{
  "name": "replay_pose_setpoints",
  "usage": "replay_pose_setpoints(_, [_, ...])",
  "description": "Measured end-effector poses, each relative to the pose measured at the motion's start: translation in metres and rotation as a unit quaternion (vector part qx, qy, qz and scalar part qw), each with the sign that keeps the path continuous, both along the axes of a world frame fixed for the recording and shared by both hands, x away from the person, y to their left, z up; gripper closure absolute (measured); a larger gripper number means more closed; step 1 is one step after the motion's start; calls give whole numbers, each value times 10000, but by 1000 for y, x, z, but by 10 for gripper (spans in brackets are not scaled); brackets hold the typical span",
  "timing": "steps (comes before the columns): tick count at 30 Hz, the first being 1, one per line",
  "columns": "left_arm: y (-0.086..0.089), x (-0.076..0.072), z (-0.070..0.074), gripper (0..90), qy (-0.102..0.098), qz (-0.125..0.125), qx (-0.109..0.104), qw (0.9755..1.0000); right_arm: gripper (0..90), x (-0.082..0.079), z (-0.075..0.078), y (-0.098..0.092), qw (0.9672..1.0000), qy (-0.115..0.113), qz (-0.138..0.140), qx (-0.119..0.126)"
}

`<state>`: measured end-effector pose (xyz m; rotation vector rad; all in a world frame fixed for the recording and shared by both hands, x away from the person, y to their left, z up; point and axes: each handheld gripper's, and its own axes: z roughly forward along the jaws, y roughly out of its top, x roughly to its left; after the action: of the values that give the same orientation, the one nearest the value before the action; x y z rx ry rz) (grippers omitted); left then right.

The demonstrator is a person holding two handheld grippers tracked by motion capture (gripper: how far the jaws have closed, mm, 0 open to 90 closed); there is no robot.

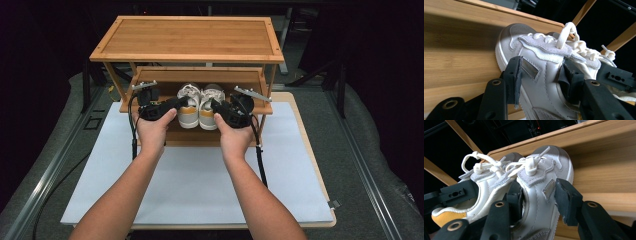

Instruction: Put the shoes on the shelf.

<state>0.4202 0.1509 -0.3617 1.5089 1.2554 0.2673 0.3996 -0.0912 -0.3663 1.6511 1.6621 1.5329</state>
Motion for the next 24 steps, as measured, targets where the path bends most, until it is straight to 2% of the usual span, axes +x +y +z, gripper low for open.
replay_pose_setpoints(3, [-1,4,1,561,18,68,33,10000,586,6,2,2,10000,45,-9,-17])
replay_pose_setpoints(6, [-1,9,4,558,38,66,176,9998,585,11,3,4,9999,93,-6,-37])
replay_pose_setpoints(10, [0,13,3,549,57,78,68,9999,580,17,4,3,9999,133,5,9])
replay_pose_setpoints(14, [1,17,5,537,119,39,92,9999,571,22,5,3,9999,166,28,0])
replay_pose_setpoints(16, [1,19,7,485,144,-24,34,9999,562,23,6,2,9998,199,90,-9])
replay_pose_setpoints(20, [0,19,10,450,104,-23,122,9999,542,25,8,0,9994,273,204,-8])
replay_pose_setpoints(24, [0,19,11,426,116,-18,103,9999,502,24,9,0,9993,285,219,74])
